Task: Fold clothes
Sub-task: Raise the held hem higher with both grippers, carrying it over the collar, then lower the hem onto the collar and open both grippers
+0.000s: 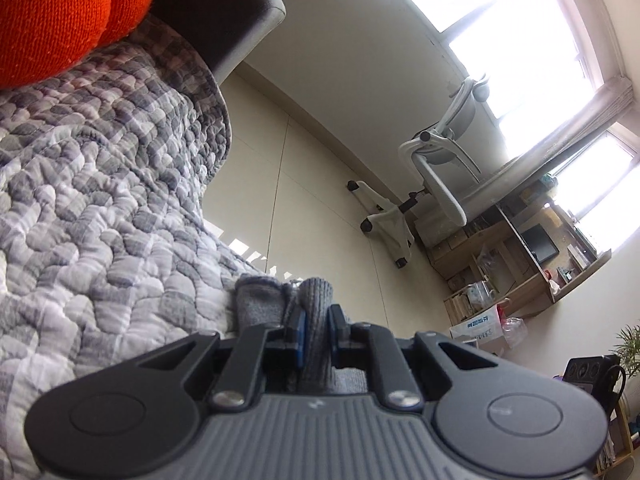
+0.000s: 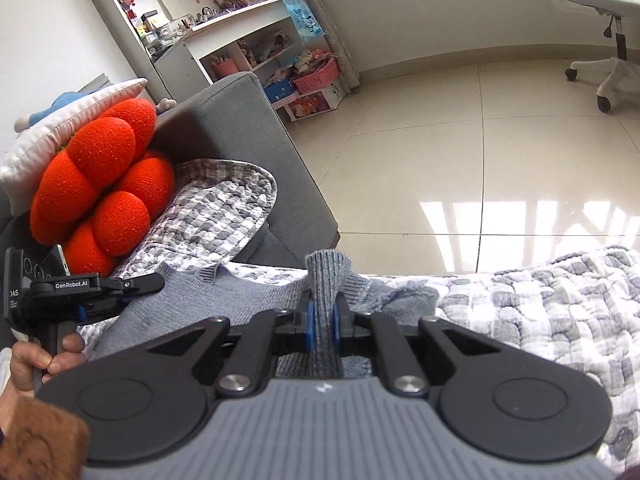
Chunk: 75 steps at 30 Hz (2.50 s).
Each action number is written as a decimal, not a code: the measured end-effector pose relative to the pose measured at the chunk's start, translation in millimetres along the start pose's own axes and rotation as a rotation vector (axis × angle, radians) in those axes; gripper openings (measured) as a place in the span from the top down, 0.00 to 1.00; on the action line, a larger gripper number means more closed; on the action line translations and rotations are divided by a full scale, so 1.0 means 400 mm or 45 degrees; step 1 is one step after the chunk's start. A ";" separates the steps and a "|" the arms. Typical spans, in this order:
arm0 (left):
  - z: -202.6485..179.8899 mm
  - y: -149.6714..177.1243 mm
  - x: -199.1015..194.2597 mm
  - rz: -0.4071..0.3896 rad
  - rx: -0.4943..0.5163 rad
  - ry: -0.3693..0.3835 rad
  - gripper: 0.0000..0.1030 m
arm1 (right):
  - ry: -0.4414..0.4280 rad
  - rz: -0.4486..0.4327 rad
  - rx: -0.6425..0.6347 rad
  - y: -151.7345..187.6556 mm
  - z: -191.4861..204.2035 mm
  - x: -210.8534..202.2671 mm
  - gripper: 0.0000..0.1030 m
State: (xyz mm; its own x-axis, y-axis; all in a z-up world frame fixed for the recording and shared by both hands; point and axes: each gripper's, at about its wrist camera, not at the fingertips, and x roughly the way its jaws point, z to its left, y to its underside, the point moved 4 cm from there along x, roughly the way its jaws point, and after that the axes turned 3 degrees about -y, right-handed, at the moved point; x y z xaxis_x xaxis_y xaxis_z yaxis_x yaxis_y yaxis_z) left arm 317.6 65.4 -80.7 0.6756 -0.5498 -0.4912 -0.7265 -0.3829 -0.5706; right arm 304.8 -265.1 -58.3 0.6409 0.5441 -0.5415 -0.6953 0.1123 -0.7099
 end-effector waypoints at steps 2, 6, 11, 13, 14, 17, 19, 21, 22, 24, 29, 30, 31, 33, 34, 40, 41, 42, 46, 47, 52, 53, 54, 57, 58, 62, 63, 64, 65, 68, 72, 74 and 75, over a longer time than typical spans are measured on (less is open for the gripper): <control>-0.007 -0.002 0.001 0.005 0.015 0.018 0.90 | -0.008 -0.022 -0.005 -0.007 0.008 -0.006 0.89; -0.013 0.007 0.019 0.103 0.056 0.017 0.78 | 0.050 0.021 0.006 0.000 0.002 0.008 0.89; -0.038 -0.001 0.033 0.112 0.122 0.019 0.63 | 0.039 0.033 0.077 0.018 -0.019 0.009 0.82; -0.054 0.003 0.048 0.136 0.187 -0.007 0.65 | 0.034 0.030 0.085 0.019 -0.018 0.006 0.82; -0.059 0.006 0.054 0.144 0.221 -0.030 0.68 | 0.041 0.037 0.071 0.022 -0.015 0.008 0.82; -0.067 0.002 0.055 0.136 0.256 -0.032 0.87 | 0.060 0.039 0.030 0.025 -0.007 0.013 0.85; -0.074 -0.004 0.048 0.119 0.278 -0.013 0.88 | 0.061 0.022 0.024 0.022 -0.004 0.010 0.86; -0.083 -0.011 0.038 0.094 0.302 0.010 0.89 | 0.065 0.007 0.015 0.022 0.001 0.007 0.87; -0.086 -0.014 0.033 0.080 0.306 0.026 0.89 | 0.067 0.000 0.014 0.022 0.002 0.006 0.87; -0.090 -0.021 0.023 0.057 0.300 0.062 0.90 | 0.068 -0.018 0.018 0.024 0.001 0.001 0.88; -0.104 -0.048 0.003 -0.019 0.246 0.179 0.90 | 0.043 -0.074 0.033 0.011 0.008 -0.023 0.88; -0.106 -0.055 -0.001 -0.041 0.235 0.209 0.90 | 0.032 -0.091 0.041 0.005 0.011 -0.029 0.88; -0.105 -0.060 0.001 -0.054 0.226 0.225 0.90 | 0.028 -0.101 0.053 -0.001 0.012 -0.032 0.88; -0.086 -0.060 0.038 -0.011 0.220 0.148 0.89 | 0.053 -0.084 0.090 -0.007 0.003 -0.025 0.88; -0.070 -0.052 0.071 0.058 0.223 0.053 0.89 | 0.090 -0.046 0.116 -0.005 -0.009 -0.009 0.88; -0.045 -0.032 0.107 0.087 0.216 -0.116 0.86 | 0.205 0.013 0.147 -0.007 -0.025 0.041 0.89; -0.045 -0.031 0.108 0.091 0.222 -0.132 0.84 | 0.220 0.006 0.136 -0.008 -0.020 0.043 0.89; -0.047 -0.031 0.104 0.089 0.226 -0.142 0.83 | 0.238 0.003 0.125 -0.005 -0.016 0.045 0.89; -0.063 -0.043 0.065 0.063 0.257 -0.195 0.64 | 0.316 -0.037 0.112 0.004 -0.003 0.030 0.87; -0.070 -0.049 0.049 0.049 0.267 -0.211 0.56 | 0.340 -0.052 0.115 0.004 0.002 0.018 0.85; -0.124 -0.076 -0.058 -0.055 0.382 -0.336 0.29 | 0.445 -0.133 0.141 0.003 0.043 -0.094 0.62; -0.135 -0.073 -0.082 -0.053 0.382 -0.337 0.29 | 0.439 -0.147 0.149 0.003 0.054 -0.120 0.60; -0.147 -0.064 -0.104 -0.049 0.384 -0.340 0.29 | 0.440 -0.150 0.151 0.005 0.068 -0.146 0.60; -0.178 -0.022 -0.169 -0.011 0.364 -0.360 0.29 | 0.438 -0.144 0.178 0.034 0.115 -0.224 0.60; -0.187 -0.002 -0.190 0.017 0.343 -0.380 0.29 | 0.417 -0.139 0.209 0.049 0.129 -0.248 0.60; -0.156 0.102 -0.272 0.155 0.026 -0.491 0.30 | 0.320 -0.143 0.316 0.115 0.180 -0.341 0.60; -0.150 0.124 -0.294 0.149 -0.025 -0.498 0.31 | 0.286 -0.151 0.338 0.134 0.190 -0.363 0.58; -0.154 0.142 -0.313 0.116 -0.011 -0.504 0.31 | 0.233 -0.159 0.372 0.152 0.192 -0.378 0.57; -0.163 0.159 -0.327 0.086 0.038 -0.517 0.30 | 0.172 -0.165 0.416 0.170 0.189 -0.388 0.57; -0.176 0.211 -0.355 0.024 0.159 -0.525 0.31 | 0.075 -0.140 0.439 0.217 0.176 -0.388 0.57; -0.140 0.250 -0.341 0.056 0.161 -0.493 0.51 | 0.159 -0.039 0.242 0.252 0.194 -0.355 0.68; -0.132 0.257 -0.324 0.094 0.183 -0.506 0.53 | 0.114 -0.033 0.215 0.263 0.202 -0.348 0.70; -0.131 0.260 -0.315 0.110 0.199 -0.513 0.54 | 0.107 -0.029 0.193 0.264 0.207 -0.341 0.70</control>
State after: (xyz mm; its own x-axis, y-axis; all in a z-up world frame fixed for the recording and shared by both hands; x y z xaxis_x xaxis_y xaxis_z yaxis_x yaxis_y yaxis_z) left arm 150.4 55.7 -43.6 0.6307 -0.2298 -0.7412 -0.7757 -0.2142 -0.5937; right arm 117.1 -258.4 -22.2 0.6777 0.4695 -0.5660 -0.7171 0.2513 -0.6501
